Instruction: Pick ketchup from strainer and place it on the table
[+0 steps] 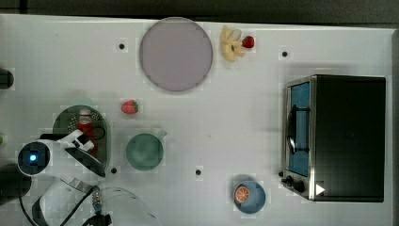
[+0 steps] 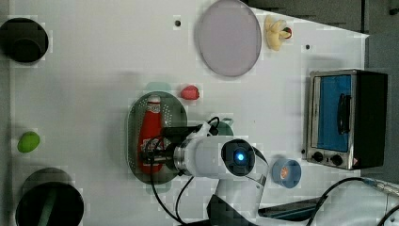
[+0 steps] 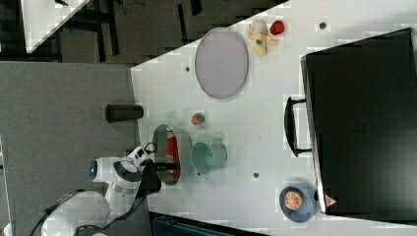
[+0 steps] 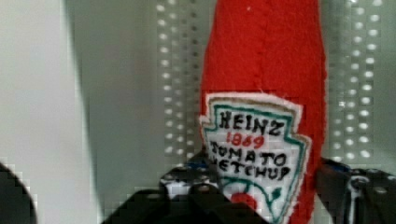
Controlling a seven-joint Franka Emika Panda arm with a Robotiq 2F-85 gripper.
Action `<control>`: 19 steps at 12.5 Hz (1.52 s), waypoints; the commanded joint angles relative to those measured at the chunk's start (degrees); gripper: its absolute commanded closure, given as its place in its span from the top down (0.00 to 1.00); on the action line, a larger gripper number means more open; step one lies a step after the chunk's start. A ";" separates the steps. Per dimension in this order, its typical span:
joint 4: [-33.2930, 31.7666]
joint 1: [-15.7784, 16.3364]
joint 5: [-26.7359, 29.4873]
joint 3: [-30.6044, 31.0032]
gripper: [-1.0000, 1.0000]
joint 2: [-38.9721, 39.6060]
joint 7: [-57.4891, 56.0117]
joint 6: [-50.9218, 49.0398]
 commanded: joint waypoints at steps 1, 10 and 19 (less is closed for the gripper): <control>0.94 -1.24 0.22 2.12 0.59 -3.78 3.18 -1.56; 13.45 -8.95 21.17 10.11 0.59 -18.36 1.73 -20.52; 25.87 -19.92 19.89 1.61 0.59 -20.54 -8.81 -38.40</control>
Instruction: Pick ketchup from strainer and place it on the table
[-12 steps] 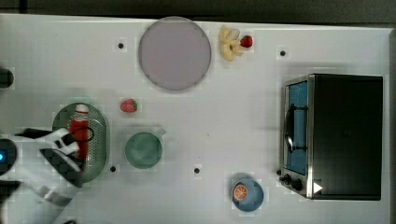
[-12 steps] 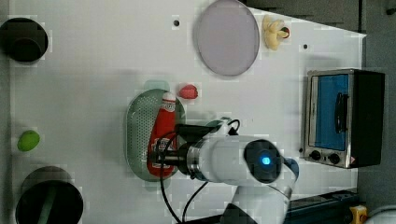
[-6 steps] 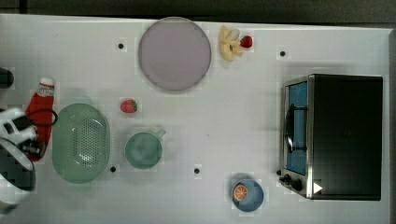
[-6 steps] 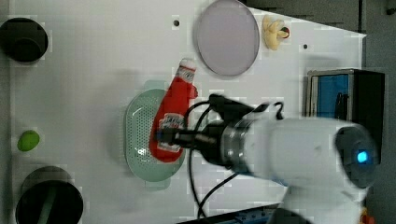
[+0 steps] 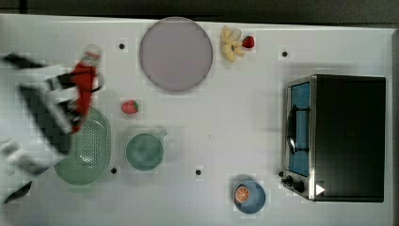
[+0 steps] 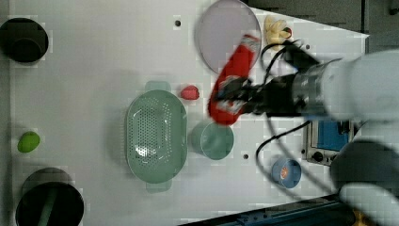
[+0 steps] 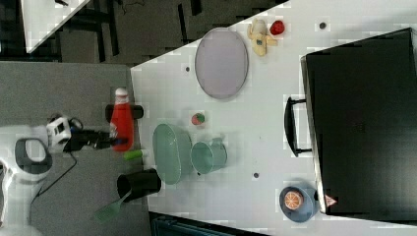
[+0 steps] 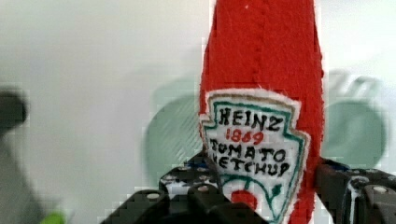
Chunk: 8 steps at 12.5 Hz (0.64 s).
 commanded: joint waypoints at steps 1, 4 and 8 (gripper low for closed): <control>0.29 -7.43 -0.96 -5.10 0.59 -1.75 -7.01 -1.09; -0.38 -9.95 -1.95 -9.45 0.59 -3.09 -13.31 -1.43; -3.93 -11.48 -1.96 -14.91 0.59 -3.35 -24.58 -0.60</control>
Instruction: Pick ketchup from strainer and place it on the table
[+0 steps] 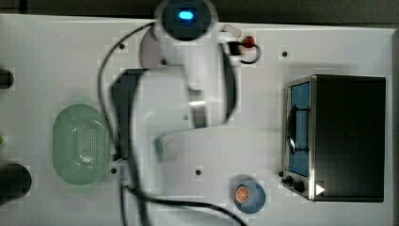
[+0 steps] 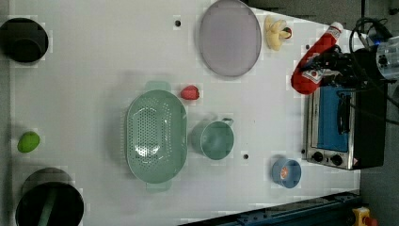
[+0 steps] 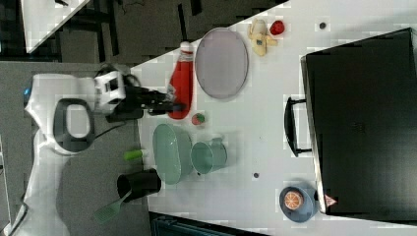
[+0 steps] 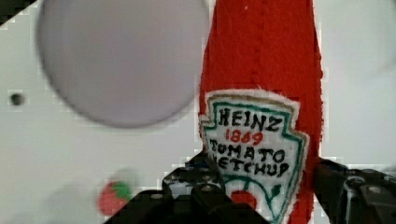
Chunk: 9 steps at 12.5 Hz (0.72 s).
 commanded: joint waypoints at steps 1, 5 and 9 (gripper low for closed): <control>-3.70 0.81 -0.07 -0.98 0.59 -2.12 -10.21 0.45; -13.10 0.61 -0.13 -4.23 0.59 -1.99 -10.30 10.23; -23.86 0.63 -1.32 -5.81 0.59 -1.30 -10.27 22.40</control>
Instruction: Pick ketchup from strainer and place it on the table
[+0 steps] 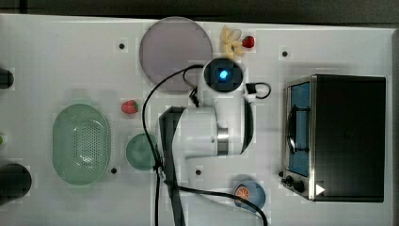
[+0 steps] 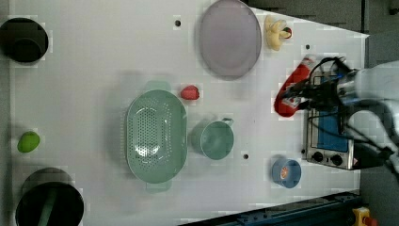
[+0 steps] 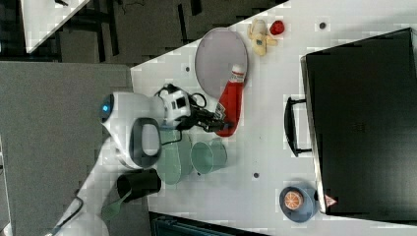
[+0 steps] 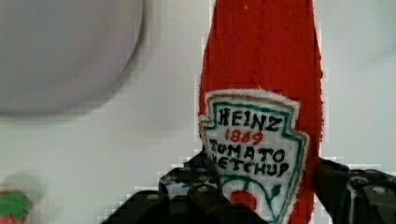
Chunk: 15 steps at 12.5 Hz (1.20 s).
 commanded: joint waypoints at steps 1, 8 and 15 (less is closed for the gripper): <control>-4.97 1.63 -1.83 -0.18 0.59 -0.72 -3.52 5.77; -4.73 1.50 -6.71 -0.62 1.00 -0.92 -3.13 9.52; 12.14 1.68 3.32 1.65 1.00 -12.20 -0.88 -15.41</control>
